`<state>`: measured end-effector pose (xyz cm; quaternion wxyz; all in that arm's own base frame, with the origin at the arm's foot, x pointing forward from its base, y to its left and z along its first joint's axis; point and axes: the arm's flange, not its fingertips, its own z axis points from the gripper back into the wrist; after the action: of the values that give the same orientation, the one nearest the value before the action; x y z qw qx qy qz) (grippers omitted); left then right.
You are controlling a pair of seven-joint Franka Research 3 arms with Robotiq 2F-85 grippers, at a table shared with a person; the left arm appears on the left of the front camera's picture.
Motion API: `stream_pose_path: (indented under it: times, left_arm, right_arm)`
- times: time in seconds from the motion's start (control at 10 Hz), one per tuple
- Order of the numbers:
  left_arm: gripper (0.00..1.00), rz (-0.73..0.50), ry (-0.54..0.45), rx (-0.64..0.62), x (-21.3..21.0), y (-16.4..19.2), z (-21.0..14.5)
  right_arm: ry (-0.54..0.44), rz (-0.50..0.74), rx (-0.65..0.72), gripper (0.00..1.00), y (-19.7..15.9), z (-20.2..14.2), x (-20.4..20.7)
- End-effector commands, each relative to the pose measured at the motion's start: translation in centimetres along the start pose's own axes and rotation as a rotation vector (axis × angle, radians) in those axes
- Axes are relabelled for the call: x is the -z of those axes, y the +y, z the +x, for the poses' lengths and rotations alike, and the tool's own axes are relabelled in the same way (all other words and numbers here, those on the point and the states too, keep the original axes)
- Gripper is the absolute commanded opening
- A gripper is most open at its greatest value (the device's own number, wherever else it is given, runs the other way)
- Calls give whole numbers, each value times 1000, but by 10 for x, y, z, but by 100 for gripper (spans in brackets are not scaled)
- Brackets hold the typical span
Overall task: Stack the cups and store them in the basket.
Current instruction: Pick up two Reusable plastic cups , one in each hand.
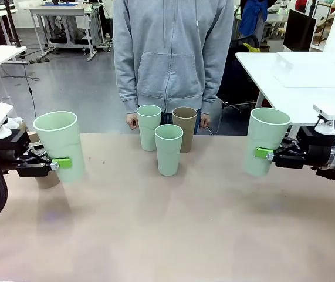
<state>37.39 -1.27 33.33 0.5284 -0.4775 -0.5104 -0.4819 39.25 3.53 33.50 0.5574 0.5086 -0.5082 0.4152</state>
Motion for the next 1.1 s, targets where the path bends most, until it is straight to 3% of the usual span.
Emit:
stream_pose_path:
  times: [0.0, 0.5, 0.6, 1.0]
  left_arm:
    - [84, 10, -3, 13, 14, -35, -2]
    - [84, 47, -13, -38, 27, -33, 2]
    - [84, -12, 6, -11, 14, 1, -4]
    - [84, -12, 6, -11, 14, 1, -4]
  right_arm:
    - [-9, 19, -19, 85, 25, 6, -12]
    - [-10, 12, -17, 85, 31, 8, -19]
    - [-6, 14, -11, 85, 4, 6, -16]
    - [-6, 14, -11, 85, 4, 6, -16]
